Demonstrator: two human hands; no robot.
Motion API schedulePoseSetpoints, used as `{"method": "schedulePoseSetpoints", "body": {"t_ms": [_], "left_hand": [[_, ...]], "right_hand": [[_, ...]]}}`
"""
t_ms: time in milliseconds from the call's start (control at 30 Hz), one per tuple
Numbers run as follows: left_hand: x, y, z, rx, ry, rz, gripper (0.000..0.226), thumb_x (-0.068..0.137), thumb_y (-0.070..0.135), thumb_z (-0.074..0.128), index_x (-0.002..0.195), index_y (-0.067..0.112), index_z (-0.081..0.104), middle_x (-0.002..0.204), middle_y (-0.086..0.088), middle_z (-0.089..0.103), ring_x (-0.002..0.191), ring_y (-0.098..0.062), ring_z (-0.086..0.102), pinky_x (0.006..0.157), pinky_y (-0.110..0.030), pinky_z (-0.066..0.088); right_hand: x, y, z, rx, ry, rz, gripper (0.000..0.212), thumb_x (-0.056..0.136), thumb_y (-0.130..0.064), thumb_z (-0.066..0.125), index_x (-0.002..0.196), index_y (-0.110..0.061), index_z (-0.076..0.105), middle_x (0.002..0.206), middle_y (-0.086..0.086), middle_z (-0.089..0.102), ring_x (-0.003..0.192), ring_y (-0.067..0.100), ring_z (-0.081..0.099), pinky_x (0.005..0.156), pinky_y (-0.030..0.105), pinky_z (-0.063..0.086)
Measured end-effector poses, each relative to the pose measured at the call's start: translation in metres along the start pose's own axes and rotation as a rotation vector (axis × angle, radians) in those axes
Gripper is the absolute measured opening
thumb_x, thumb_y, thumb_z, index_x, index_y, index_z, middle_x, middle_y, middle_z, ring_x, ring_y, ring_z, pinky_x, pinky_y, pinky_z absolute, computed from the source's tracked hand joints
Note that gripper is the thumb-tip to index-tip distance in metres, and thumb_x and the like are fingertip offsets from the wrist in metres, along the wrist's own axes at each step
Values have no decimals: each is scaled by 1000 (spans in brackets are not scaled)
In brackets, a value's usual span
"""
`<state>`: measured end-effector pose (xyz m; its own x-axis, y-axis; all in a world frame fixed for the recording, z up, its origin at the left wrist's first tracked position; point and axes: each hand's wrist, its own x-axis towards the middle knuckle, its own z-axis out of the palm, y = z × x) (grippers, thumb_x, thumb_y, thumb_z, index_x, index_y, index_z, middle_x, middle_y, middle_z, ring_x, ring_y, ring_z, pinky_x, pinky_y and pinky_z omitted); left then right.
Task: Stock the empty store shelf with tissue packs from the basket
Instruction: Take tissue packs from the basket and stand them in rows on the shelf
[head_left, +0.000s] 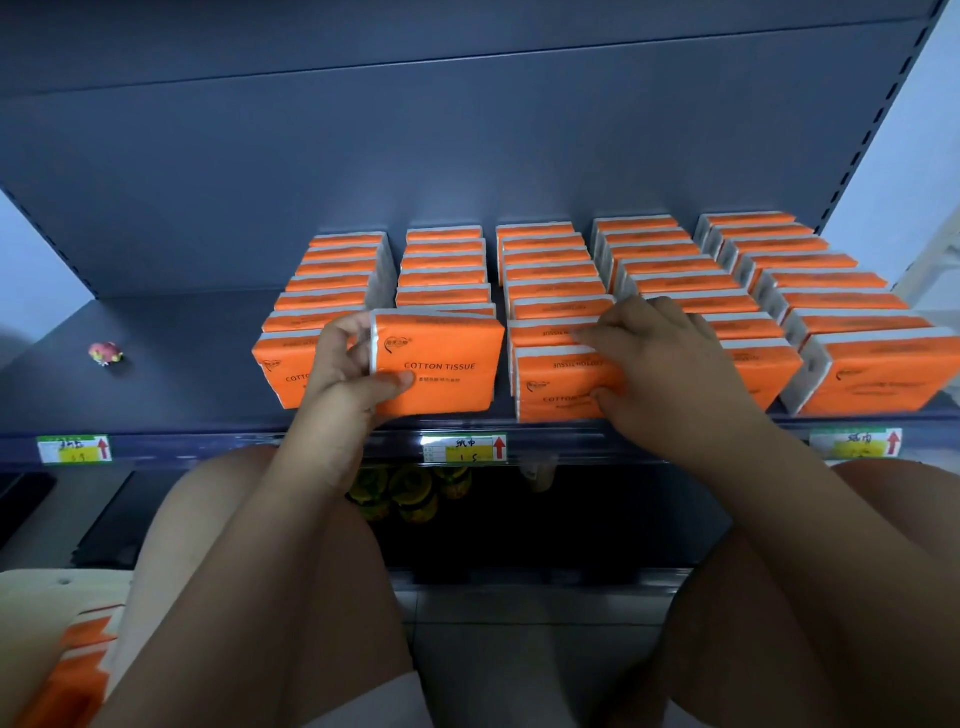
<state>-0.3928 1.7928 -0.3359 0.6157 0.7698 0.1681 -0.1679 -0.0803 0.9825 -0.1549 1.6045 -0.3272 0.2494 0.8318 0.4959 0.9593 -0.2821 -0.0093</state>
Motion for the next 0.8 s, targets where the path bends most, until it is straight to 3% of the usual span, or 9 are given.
{"method": "schedulePoseSetpoints", "body": {"t_ms": [133, 333, 500, 633, 733, 800], "left_hand": [[2, -2, 1, -64, 43, -4, 57, 80, -14, 64, 119, 23, 43, 101, 5, 77, 101, -16, 72, 85, -45, 60], [-5, -1, 3, -9, -19, -17, 47, 93, -16, 55, 120, 21, 43, 96, 3, 75, 95, -18, 71, 70, -32, 58], [-9, 1, 2, 111, 52, 107, 43, 93, -12, 64, 120, 17, 47, 96, -2, 77, 95, -18, 72, 78, -33, 58], [-9, -7, -3, 454, 139, 216, 31, 90, 6, 78, 107, 21, 57, 102, -5, 71, 103, -18, 66, 90, -47, 56], [-7, -15, -8, 612, 191, 238, 30, 87, 17, 80, 107, 24, 60, 100, -1, 67, 99, -18, 64, 86, -48, 56], [-6, -16, -8, 672, 208, 252, 33, 85, 17, 81, 106, 29, 59, 100, 1, 66, 97, -18, 64, 84, -47, 57]], "right_hand": [[2, -5, -2, 145, 77, -44, 53, 85, -26, 75, 136, -18, 65, 129, 5, 65, 120, 31, 56, 102, 51, 47], [5, -49, -1, 725, 58, 59, 49, 93, -27, 75, 141, -26, 63, 119, -14, 69, 122, 9, 57, 108, 31, 43], [16, -62, 6, 734, 100, 133, 52, 90, -23, 79, 140, -23, 64, 116, -12, 69, 119, 7, 55, 104, 19, 38], [23, -65, 17, 648, 162, 68, 42, 87, -17, 81, 129, -17, 72, 105, -7, 71, 111, 19, 59, 100, 33, 42], [26, -65, 26, 526, 181, 34, 40, 84, -16, 83, 123, -16, 75, 100, -4, 72, 106, 23, 60, 94, 29, 40], [27, -68, 32, 455, 189, 3, 42, 80, -15, 85, 121, -13, 76, 99, 0, 72, 104, 27, 60, 92, 36, 46]]}}
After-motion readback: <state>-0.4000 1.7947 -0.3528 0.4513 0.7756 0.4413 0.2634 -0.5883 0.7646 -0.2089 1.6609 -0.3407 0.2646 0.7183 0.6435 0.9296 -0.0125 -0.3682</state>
